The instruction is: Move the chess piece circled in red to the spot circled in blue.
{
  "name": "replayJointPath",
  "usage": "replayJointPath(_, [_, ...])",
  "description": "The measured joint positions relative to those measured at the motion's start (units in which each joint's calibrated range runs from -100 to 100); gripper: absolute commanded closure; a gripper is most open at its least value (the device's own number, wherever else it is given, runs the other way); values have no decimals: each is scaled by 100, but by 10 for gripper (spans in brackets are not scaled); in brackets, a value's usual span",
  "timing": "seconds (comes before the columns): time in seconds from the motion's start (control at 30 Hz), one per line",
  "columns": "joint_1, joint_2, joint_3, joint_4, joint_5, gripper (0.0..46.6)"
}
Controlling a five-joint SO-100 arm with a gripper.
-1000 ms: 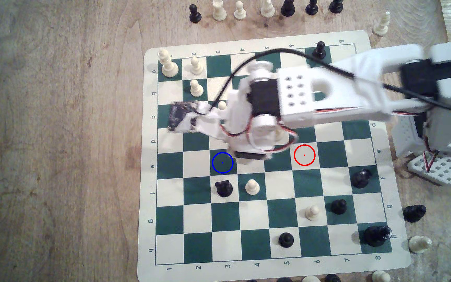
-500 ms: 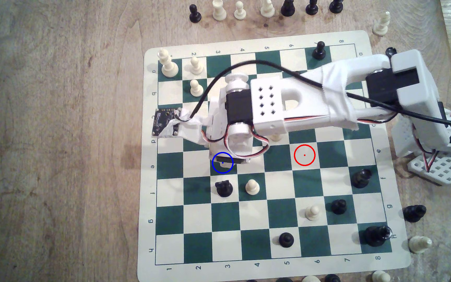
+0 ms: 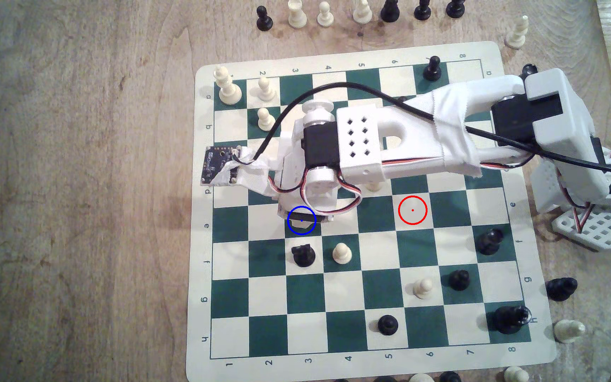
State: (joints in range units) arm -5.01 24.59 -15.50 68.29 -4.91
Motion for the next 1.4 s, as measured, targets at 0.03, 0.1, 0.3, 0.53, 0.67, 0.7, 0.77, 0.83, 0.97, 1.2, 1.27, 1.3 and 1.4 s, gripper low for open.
replayJointPath(0.03, [-15,25,-18,0,0,463])
replayJointPath(0.1, [-22,67,-90,0,-5,462])
replayJointPath(0.3, [-37,67,-99,8,-39,338])
replayJointPath(0.53, [-44,-17,99,8,-54,270])
replayJointPath(0.67, [-44,-570,578,8,-54,270])
replayJointPath(0.7, [-44,-695,642,16,-63,271])
replayJointPath(0.77, [-44,-1031,922,32,-44,273])
replayJointPath(0.83, [-44,-1718,1500,48,-24,278])
replayJointPath(0.97, [-59,-3016,2648,72,-20,304])
replayJointPath(1.2, [-575,-5597,5197,-223,-98,316])
replayJointPath(1.27, [-656,-6485,6281,-446,-156,342])
replayJointPath(1.3, [-671,-6720,6615,-486,-156,366])
replayJointPath(1.4, [-612,-7641,7709,-813,-156,456])
